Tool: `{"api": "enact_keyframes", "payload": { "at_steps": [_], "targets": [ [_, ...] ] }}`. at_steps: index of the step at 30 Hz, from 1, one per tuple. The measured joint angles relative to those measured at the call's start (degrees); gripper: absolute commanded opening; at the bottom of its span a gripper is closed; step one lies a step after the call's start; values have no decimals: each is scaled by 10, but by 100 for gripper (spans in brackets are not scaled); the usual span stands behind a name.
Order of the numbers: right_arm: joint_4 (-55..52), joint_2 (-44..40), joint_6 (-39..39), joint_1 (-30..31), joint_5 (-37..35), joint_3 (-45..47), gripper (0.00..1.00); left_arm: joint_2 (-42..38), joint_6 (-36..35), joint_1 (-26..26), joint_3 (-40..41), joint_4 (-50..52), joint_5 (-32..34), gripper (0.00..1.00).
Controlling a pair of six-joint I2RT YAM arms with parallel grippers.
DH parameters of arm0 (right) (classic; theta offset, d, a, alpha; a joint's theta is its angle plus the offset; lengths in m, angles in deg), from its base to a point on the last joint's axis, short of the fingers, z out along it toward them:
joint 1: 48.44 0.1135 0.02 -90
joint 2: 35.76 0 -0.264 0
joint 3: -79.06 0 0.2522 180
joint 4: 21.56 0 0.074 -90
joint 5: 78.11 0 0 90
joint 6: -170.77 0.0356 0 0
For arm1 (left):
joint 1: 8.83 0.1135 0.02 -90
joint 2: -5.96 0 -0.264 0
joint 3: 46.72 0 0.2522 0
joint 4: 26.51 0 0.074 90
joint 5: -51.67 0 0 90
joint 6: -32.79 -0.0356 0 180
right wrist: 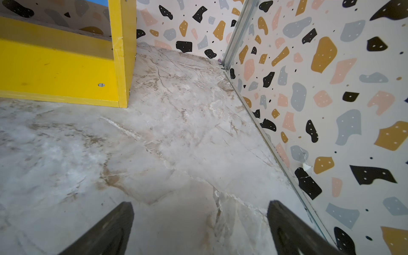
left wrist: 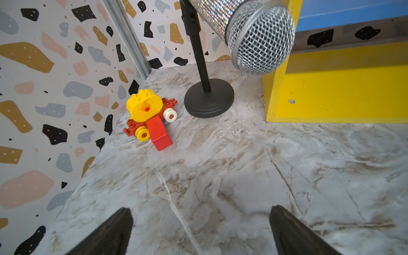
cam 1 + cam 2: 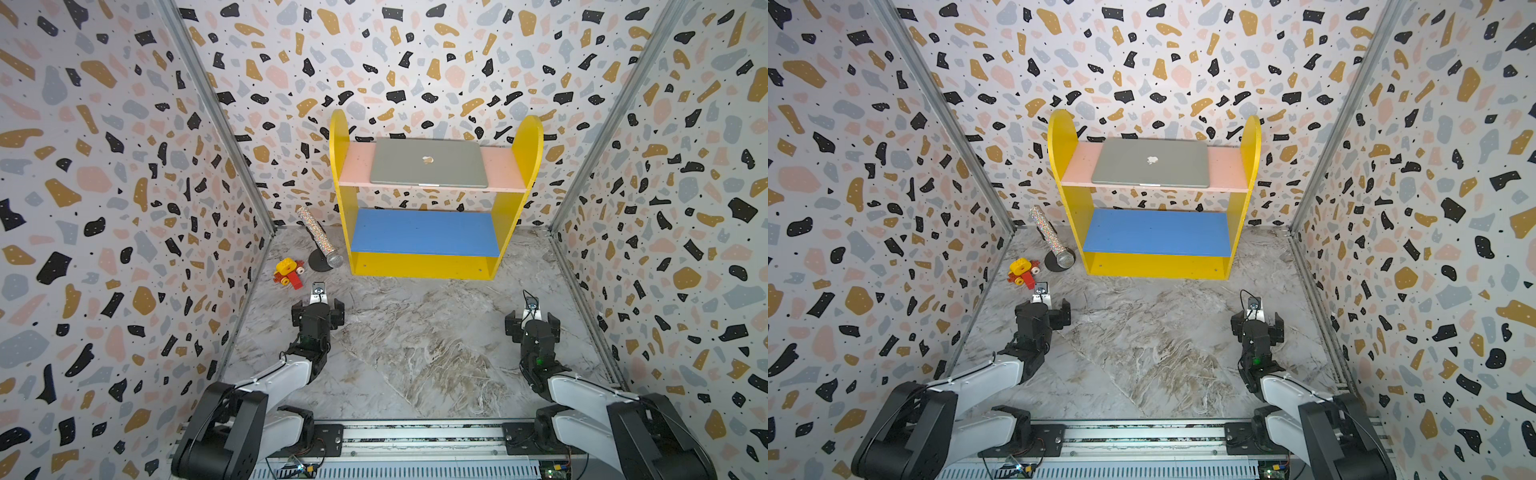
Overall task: Close the laptop lid and set it aside
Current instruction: Reset both arms
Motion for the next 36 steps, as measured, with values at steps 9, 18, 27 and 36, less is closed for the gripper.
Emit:
{"api": "enact_keyframes", "payload": {
  "at_steps": [9, 18, 27, 36],
  "targets": [
    [185, 165, 10, -80, 88, -3, 100, 75, -26, 1, 2, -89, -15, 100],
    [127, 214, 12, -126, 241, -91, 100, 108, -22, 23, 1, -120, -31, 100],
    [83, 208, 28, -145, 292, -118, 100, 108, -20, 26, 1, -123, -35, 100],
    [76, 208, 32, -145, 296, -118, 100, 108, -19, 27, 1, -123, -38, 100]
  ]
}}
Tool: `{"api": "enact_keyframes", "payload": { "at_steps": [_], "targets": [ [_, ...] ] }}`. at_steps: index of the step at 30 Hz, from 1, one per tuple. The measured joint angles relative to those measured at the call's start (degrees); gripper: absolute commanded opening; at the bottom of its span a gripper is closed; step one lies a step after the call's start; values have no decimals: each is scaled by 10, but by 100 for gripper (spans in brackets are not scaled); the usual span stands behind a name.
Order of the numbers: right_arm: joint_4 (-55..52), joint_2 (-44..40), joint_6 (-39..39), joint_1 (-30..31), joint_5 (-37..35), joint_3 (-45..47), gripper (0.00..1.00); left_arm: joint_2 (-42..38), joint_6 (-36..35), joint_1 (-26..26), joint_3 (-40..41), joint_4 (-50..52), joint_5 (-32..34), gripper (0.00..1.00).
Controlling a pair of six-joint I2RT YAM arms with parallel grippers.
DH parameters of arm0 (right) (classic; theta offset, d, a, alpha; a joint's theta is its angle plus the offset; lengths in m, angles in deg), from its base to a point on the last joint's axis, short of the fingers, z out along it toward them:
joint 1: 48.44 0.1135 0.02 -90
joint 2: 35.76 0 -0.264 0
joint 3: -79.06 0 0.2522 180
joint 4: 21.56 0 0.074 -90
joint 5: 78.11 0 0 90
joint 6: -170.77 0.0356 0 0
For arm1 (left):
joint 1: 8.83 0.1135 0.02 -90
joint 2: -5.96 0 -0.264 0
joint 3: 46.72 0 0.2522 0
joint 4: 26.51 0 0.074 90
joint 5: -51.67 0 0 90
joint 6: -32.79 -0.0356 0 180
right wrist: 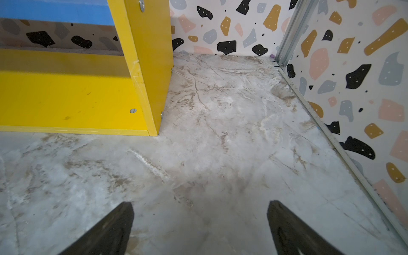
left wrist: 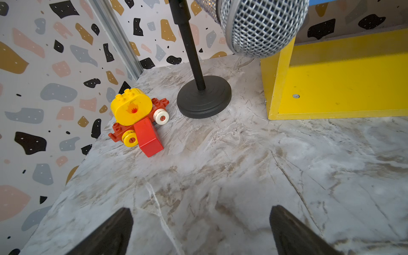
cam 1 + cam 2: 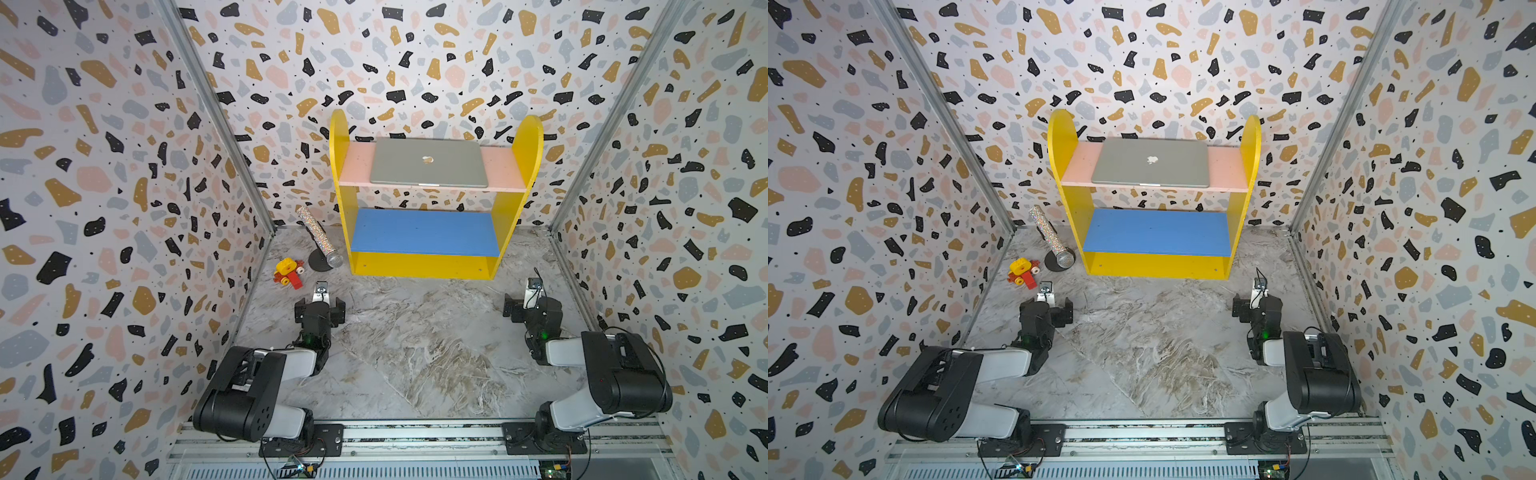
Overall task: Close the laptop lid and set it aside
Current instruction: Reset both arms
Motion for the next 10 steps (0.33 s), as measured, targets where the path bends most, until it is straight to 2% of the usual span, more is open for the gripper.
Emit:
{"api": "enact_keyframes", "payload": {
  "at_steps": [10],
  "targets": [
    [-26, 1, -3, 0, 14, -3, 100, 0, 3, 15, -4, 4, -27, 100]
  ]
}}
